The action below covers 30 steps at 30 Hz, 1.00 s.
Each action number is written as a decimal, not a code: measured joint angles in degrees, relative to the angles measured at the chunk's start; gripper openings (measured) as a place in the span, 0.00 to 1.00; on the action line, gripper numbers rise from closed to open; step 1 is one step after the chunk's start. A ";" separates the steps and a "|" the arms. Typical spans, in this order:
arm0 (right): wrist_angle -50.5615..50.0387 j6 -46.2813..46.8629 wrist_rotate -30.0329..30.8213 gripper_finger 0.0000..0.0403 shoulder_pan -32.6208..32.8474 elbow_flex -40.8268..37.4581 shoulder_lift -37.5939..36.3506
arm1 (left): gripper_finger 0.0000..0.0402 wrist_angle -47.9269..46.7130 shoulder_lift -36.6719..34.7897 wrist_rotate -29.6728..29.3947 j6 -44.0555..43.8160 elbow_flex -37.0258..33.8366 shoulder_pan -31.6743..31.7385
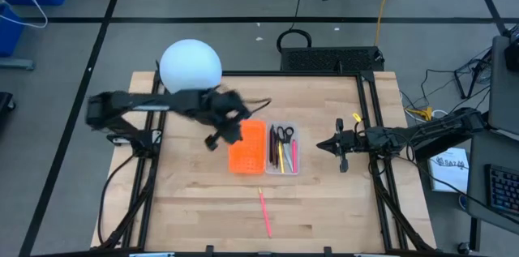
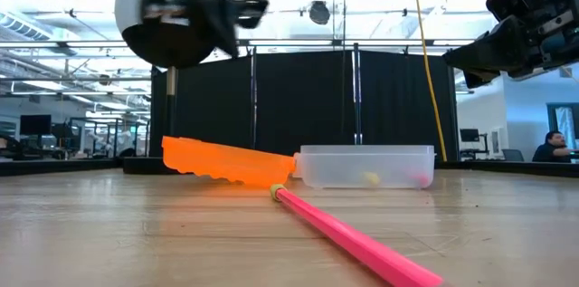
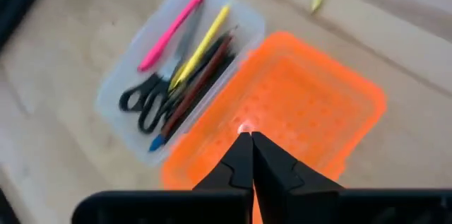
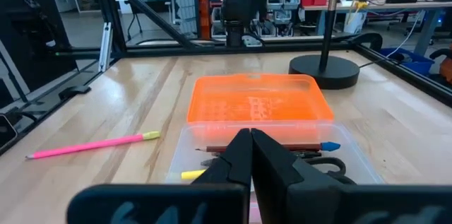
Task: Pick & place school supplies into a supply box
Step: Put the pink pencil into the orange supply box
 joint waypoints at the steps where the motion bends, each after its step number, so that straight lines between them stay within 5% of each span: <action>1: 0.02 0.37 -0.02 0.00 0.00 0.00 0.00 | 0.01 4.47 -2.83 0.22 -0.41 -4.89 -0.26; 9: 0.02 1.85 -0.02 0.00 0.01 -0.02 0.00 | 0.01 49.72 -23.08 2.91 -23.63 -40.48 -0.99; 14: 0.45 1.87 -0.02 0.00 0.01 -0.02 0.00 | 0.01 72.93 -30.04 -7.80 -47.87 -53.00 -2.15; 30: 0.37 2.36 0.09 0.00 0.01 -0.04 0.18 | 0.01 97.71 -32.93 -8.90 -46.63 -69.68 -2.88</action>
